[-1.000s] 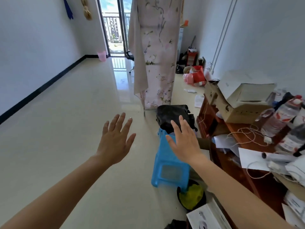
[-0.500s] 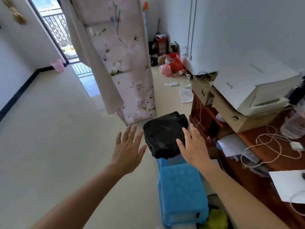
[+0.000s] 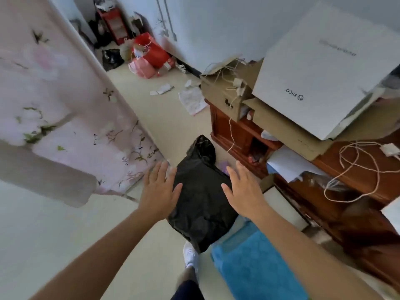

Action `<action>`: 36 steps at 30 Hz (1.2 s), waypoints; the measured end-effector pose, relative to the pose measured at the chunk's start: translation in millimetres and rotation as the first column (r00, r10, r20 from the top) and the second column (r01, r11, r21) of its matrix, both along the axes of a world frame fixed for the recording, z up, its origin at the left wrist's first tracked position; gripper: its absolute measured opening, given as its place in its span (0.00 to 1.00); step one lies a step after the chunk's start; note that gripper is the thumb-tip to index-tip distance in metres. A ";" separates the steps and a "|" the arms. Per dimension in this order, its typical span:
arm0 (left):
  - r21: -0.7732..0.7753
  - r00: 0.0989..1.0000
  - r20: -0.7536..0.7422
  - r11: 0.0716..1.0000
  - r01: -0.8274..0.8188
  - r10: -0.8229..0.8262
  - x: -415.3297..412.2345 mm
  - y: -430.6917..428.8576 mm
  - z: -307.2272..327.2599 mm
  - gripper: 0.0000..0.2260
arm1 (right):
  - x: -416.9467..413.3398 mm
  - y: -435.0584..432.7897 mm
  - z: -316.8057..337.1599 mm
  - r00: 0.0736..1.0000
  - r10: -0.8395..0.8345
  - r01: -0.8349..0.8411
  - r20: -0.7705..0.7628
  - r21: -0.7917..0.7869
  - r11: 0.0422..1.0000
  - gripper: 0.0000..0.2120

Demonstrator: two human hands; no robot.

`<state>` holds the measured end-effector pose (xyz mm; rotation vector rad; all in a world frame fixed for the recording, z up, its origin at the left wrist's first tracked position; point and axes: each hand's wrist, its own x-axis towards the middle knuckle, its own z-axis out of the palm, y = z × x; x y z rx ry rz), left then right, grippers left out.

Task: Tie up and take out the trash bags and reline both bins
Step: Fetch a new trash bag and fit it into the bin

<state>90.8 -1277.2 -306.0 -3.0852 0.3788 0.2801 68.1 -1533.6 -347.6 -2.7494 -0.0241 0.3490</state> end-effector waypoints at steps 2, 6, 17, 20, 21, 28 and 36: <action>-0.022 0.993 -0.114 0.999 0.038 -0.041 59.1 -3.2 -47.6 0.31 | 28.3 4.3 -30.8 0.993 -0.089 0.088 -0.076 -0.023 0.996 0.31; -0.045 0.957 -0.263 0.993 0.112 -0.119 143.3 -18.7 -126.7 0.26 | 69.4 13.8 -87.7 0.950 -0.227 0.212 -0.213 -0.091 0.973 0.31; -0.119 0.909 -0.326 0.965 0.235 -0.261 161.6 -17.7 -351.0 0.34 | 66.4 65.0 -293.0 0.817 -0.443 0.415 -0.369 -0.156 0.896 0.39; -0.133 0.939 -0.092 0.938 0.319 -0.332 131.5 -7.7 -387.6 0.26 | 42.7 74.3 -321.8 0.855 -0.489 0.448 -0.174 -0.228 0.865 0.36; -0.143 0.938 -0.013 0.929 0.340 -0.345 122.9 -6.5 -394.0 0.22 | 35.5 76.7 -327.8 0.865 -0.487 0.454 -0.123 -0.223 0.863 0.32; -0.167 0.919 -0.049 0.911 0.378 -0.391 100.6 -11.8 -374.5 0.10 | 18.1 74.4 -302.2 0.895 -0.393 0.367 -0.210 -0.152 0.918 0.15; -0.168 0.992 -0.086 0.983 0.079 -0.094 51.5 10.0 -257.1 0.09 | -6.1 65.8 -216.8 0.808 -0.252 0.399 -0.533 0.181 0.899 0.32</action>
